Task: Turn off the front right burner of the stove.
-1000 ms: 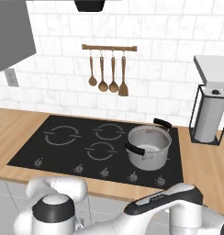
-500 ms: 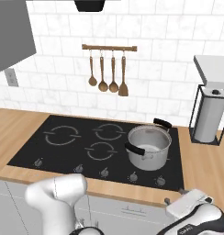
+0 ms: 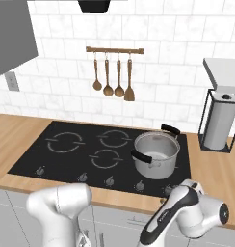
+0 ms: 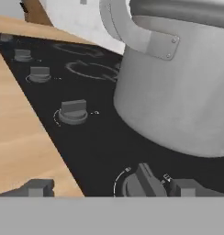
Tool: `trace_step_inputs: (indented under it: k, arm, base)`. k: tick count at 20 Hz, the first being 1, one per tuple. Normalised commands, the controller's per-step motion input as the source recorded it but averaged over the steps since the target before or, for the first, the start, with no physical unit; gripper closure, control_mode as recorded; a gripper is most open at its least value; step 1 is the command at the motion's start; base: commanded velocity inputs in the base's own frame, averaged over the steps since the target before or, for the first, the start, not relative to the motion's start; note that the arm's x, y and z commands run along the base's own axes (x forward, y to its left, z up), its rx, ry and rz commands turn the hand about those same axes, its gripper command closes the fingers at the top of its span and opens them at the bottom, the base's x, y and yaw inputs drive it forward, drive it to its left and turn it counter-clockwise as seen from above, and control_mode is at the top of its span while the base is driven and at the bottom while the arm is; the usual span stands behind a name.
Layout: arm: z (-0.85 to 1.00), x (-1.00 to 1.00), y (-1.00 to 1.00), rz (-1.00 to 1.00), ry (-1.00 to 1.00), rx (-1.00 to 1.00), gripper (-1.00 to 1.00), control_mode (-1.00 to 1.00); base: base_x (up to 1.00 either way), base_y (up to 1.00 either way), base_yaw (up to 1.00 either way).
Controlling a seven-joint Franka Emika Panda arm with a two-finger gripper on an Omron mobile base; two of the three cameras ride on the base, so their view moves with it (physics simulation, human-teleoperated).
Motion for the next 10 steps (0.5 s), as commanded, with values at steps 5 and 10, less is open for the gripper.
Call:
trace_step_inputs:
  k: [5,10]
  arm:
    - [-0.15,0.36,0.11,-0.19,0.10,-0.18,-1.00,-1.00]
    - [-0.19,0.11,-0.24,-0.01,0.08,-0.01,-1.00,-1.00]
  base:
    - [0.00,0.00,0.00]
    - [0.00,0.00,0.00]
